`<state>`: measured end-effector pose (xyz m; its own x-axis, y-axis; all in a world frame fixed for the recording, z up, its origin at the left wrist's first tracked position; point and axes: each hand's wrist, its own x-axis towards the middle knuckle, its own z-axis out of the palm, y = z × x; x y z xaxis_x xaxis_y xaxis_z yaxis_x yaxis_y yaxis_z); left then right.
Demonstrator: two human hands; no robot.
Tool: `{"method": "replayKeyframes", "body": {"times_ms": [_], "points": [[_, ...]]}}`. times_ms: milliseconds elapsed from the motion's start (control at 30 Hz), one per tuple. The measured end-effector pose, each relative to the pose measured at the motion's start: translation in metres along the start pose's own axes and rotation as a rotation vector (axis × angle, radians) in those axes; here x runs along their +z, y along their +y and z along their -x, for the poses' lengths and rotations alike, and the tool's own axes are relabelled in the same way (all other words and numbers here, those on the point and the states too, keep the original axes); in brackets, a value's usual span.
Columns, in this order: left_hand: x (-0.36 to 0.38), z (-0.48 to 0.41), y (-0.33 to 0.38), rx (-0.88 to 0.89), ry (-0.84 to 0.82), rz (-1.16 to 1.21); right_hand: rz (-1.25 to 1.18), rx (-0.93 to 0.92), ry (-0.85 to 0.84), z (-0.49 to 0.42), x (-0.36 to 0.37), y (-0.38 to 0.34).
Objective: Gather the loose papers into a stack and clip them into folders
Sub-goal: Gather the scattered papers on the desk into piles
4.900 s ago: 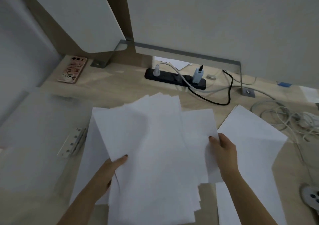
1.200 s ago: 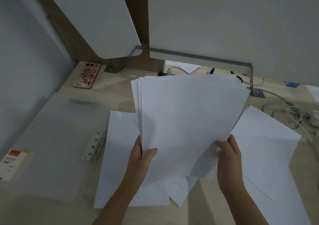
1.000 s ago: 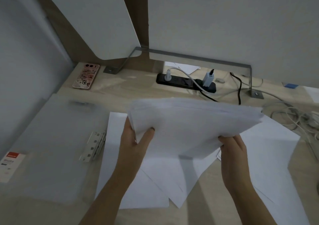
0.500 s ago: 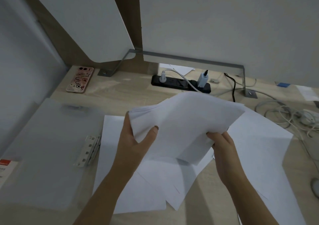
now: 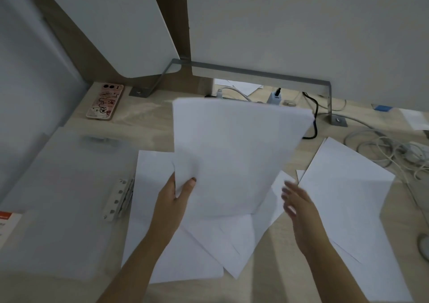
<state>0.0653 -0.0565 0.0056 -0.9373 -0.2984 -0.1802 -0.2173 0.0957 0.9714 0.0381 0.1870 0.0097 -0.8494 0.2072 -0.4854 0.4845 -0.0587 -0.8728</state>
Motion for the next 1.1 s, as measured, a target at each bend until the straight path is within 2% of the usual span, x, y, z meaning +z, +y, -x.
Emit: {"method": "replayKeyframes", "body": {"times_ms": [67, 133, 233, 333, 467, 533, 633, 700, 833, 967, 1100], "points": [[-0.01, -0.002, 0.005, 0.013, 0.032, 0.001, -0.058, 0.231, 0.117, 0.0, -0.008, 0.024], [-0.023, -0.005, 0.004, -0.048, 0.04, 0.058, -0.093, 0.364, 0.124, 0.004, -0.009, 0.044], [-0.041, -0.012, -0.014, -0.24, -0.042, 0.064, -0.192, 0.469, 0.098, 0.008, -0.006, 0.063], [-0.043, -0.017, -0.044, -0.46, -0.156, -0.078, -0.289, 0.538, 0.084, 0.004, 0.001, 0.064], [-0.035, -0.021, -0.066, -0.514, -0.119, -0.239, -0.312, 0.539, 0.051, 0.0, 0.011, 0.058], [-0.034, -0.022, -0.068, -0.518, -0.112, -0.252, -0.168, 0.512, 0.093, -0.004, 0.018, 0.058], [-0.033, -0.021, -0.066, -0.505, -0.113, -0.266, 0.028, 0.377, 0.167, -0.008, 0.035, 0.062], [-0.033, -0.02, -0.066, -0.496, -0.11, -0.261, 0.109, 0.255, 0.184, -0.01, 0.044, 0.067], [-0.036, -0.012, -0.06, -0.482, -0.099, -0.197, 0.213, 0.162, 0.212, -0.011, 0.044, 0.062], [-0.047, 0.003, -0.052, -0.484, -0.065, -0.065, 0.168, -0.001, 0.285, -0.016, 0.018, 0.031], [-0.071, 0.004, -0.062, -0.523, -0.008, -0.105, -0.013, -0.137, 0.336, -0.021, -0.009, -0.001]]}}
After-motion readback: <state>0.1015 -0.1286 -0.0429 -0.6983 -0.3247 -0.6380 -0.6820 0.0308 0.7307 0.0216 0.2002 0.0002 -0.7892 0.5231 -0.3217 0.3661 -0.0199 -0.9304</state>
